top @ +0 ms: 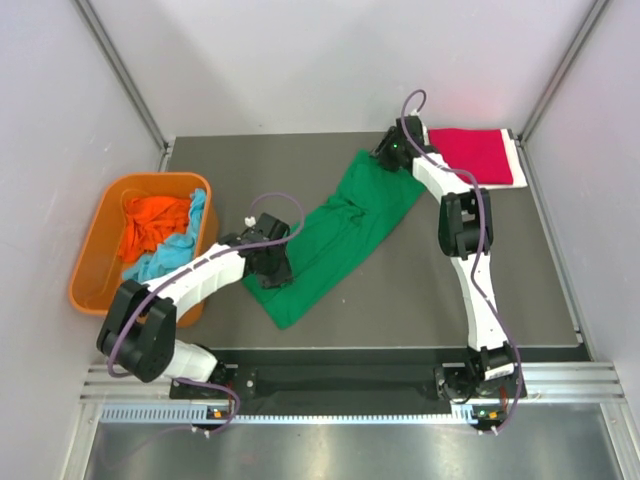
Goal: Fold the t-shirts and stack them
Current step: Fold the tshirt
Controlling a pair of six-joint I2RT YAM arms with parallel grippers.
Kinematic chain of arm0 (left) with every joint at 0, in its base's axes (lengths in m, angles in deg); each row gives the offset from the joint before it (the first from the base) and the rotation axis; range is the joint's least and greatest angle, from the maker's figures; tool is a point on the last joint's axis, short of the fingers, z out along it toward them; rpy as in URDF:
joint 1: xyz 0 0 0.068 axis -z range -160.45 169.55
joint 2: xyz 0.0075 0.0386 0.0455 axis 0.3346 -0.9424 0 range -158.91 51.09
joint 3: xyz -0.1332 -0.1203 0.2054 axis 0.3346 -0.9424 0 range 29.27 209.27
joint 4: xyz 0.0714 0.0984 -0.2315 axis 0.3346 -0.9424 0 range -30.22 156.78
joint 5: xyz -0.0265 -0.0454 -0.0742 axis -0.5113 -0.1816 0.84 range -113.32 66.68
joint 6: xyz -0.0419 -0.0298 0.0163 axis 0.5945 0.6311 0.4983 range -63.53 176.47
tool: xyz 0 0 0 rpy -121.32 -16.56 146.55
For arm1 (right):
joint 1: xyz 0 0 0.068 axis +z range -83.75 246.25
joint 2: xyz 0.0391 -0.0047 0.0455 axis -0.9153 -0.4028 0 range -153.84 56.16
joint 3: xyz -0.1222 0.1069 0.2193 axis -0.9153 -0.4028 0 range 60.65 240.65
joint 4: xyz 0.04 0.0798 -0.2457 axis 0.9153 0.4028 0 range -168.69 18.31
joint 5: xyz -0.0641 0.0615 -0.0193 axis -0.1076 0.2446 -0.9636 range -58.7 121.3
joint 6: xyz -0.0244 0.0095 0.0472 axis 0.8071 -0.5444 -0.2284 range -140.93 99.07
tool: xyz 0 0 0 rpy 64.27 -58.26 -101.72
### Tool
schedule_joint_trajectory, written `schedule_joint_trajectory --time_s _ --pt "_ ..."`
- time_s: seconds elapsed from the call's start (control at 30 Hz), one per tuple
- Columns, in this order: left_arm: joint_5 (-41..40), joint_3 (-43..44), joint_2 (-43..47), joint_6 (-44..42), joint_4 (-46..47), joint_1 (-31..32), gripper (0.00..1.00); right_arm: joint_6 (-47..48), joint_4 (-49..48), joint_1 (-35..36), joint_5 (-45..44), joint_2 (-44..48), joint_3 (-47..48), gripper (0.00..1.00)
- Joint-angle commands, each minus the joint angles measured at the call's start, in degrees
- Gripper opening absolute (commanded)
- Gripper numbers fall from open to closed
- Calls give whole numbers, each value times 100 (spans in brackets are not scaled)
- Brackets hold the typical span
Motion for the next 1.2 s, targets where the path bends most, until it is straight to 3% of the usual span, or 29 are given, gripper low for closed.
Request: schedule_joint_trajectory --time_s 0.0,0.2,0.43,0.63,0.83,1.17 --pt "448 -328 -90 -202 347 109 41 331 -734 -5 447 363 213 46" --pt "369 -741 -81 -167 664 232 41 771 -506 -5 439 1487 -199 49" --pt "369 -1444 -55 211 927 320 41 921 -743 -40 114 3086 -2394 55" --pt "404 -1840 94 597 980 416 41 623 -145 -356 -150 3466 -3107 61" --pt "703 -1990 515 1063 876 715 41 490 -1339 -716 210 3888 -4698 58" --pt "316 -1770 780 1169 269 804 41 491 -1736 -857 -71 3678 -5386 54"
